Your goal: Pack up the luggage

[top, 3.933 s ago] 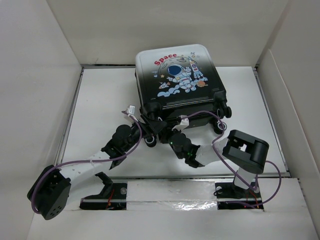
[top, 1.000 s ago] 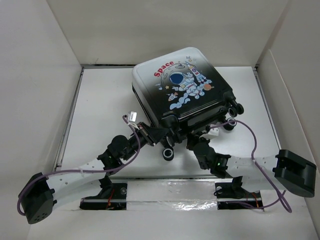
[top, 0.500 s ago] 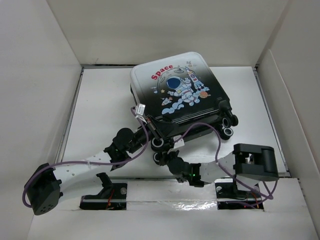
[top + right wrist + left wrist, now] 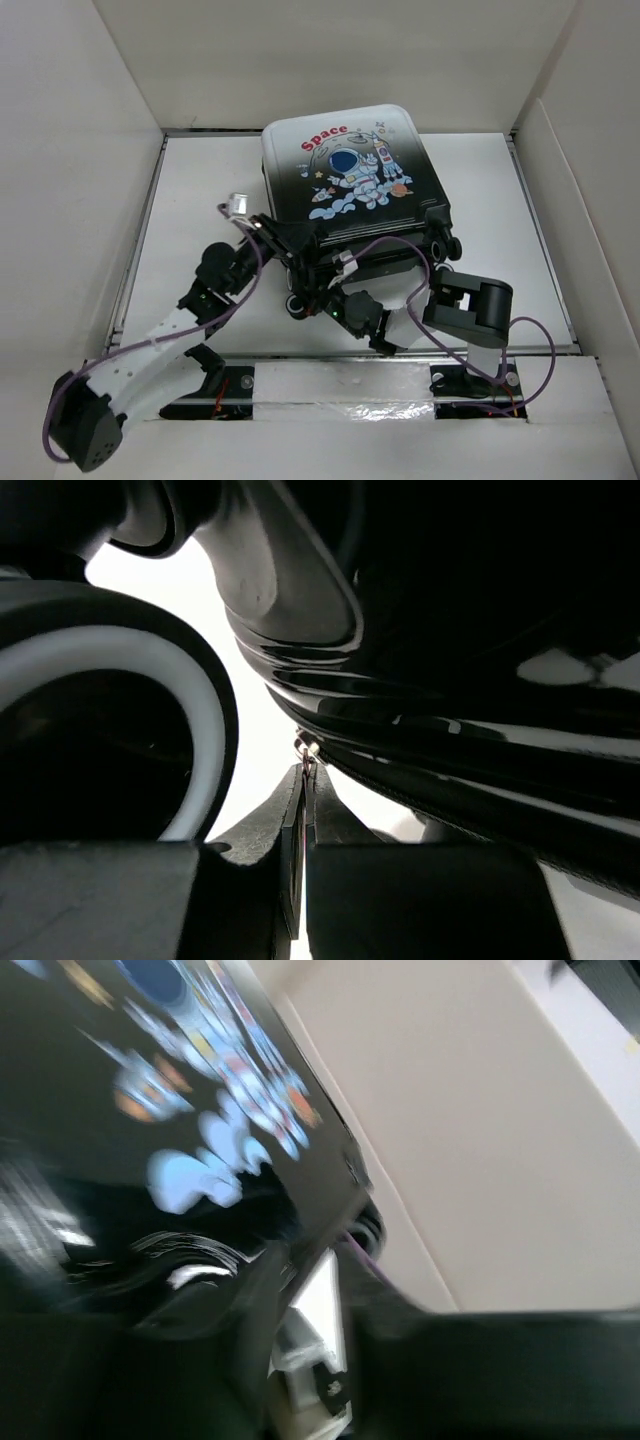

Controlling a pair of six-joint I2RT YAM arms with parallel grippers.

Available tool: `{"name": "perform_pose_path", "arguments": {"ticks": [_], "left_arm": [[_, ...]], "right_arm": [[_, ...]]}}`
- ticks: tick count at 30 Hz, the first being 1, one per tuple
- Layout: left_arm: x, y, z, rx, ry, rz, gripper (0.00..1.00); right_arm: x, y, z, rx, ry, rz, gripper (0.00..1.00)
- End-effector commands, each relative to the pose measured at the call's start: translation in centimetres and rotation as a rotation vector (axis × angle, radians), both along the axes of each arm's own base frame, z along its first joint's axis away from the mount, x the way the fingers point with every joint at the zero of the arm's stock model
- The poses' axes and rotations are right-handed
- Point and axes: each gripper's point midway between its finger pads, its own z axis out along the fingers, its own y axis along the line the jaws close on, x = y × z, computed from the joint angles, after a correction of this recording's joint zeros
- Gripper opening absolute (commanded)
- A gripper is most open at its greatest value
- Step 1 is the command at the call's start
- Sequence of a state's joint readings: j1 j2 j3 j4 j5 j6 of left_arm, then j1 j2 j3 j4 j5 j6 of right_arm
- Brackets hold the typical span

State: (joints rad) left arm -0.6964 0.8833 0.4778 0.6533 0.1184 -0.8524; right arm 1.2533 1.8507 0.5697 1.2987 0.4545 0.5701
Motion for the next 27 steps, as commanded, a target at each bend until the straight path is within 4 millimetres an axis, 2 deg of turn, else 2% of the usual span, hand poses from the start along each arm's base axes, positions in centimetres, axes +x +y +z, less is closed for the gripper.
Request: {"name": "perform_pose_path", "arguments": {"ticks": [1,2,3,4,5,6,8,9,10,11,13,14,16,17,18,19,21,23,24,25,27], "left_arm": [[1.4,5.6,1.6,-0.007,-0.038,0.198,0.30],[0.7,7.2,2.5,-0.030,-0.068,0.242,0.39],[0.8,8.5,2.1,-0.015,-0.070,0.288,0.45],[1.5,10.2,0.0,0.034,-0.023,0.363,0.50],[1.1,11.1,-0.1,0.042,-0.028,0.391,0.50],[0.9,11.5,-1.2,0.064,-0.006,0.406,0.50],[0.6,12.7,-5.0,0.120,0.068,0.449,0.48],[0.4,12.9,-6.1,0.133,0.086,0.451,0.47],[0.2,13.0,-7.7,0.157,0.111,0.449,0.42],[-0.2,12.7,-9.6,0.182,0.134,0.420,0.38],[-0.8,12.2,-11.8,0.215,0.168,0.379,0.35],[-1.2,11.6,-13.5,0.246,0.192,0.334,0.34],[-1.7,10.4,-14.0,0.258,0.179,0.257,0.33],[-2.4,9.5,-15.3,0.283,0.193,0.184,0.34],[-2.5,9.1,-15.4,0.284,0.190,0.158,0.36],[-2.6,8.6,-14.9,0.272,0.160,0.134,0.42],[-3.0,8.0,-15.4,0.283,0.144,0.084,0.46],[-3.2,7.5,-15.0,0.272,0.102,0.052,0.50],[-3.5,7.2,-14.9,0.270,0.090,0.034,0.51],[-3.4,6.9,-14.2,0.252,0.051,0.027,0.52],[-3.3,6.5,-14.5,0.262,0.054,0.015,0.52]], "right_arm": [[2.7,-0.8,8.6,0.324,-0.056,0.046,0.00],[3.2,-0.9,8.8,0.322,-0.054,0.045,0.00],[3.4,-0.8,8.6,0.302,-0.044,0.061,0.00],[4.3,-1.2,8.9,0.296,-0.050,0.058,0.00],[4.4,-1.2,9.5,0.293,-0.060,0.067,0.00],[4.3,-0.8,9.4,0.271,-0.061,0.081,0.00],[4.6,-0.9,9.9,0.262,-0.068,0.082,0.00],[4.6,-0.8,9.9,0.248,-0.071,0.088,0.00],[4.5,-0.9,9.8,0.243,-0.072,0.089,0.00],[4.4,-0.9,9.8,0.243,-0.072,0.094,0.00],[4.1,-0.9,9.5,0.228,-0.063,0.110,0.00],[4.0,-0.8,9.6,0.224,-0.065,0.116,0.00],[3.7,-0.8,9.0,0.204,-0.061,0.130,0.00],[3.6,-0.8,8.7,0.197,-0.057,0.136,0.02],[3.5,-0.8,8.2,0.178,-0.049,0.136,0.16],[3.0,-0.8,8.2,0.172,-0.051,0.142,0.26],[2.7,-1.7,6.6,0.117,-0.035,0.116,0.43],[2.2,-2.6,6.7,0.104,-0.032,0.099,0.46],[2.2,-3.2,5.6,0.069,-0.015,0.084,0.46],[2.3,-3.6,5.5,0.061,-0.017,0.069,0.46],[2.1,-3.8,5.6,0.043,-0.019,0.077,0.46]]}}
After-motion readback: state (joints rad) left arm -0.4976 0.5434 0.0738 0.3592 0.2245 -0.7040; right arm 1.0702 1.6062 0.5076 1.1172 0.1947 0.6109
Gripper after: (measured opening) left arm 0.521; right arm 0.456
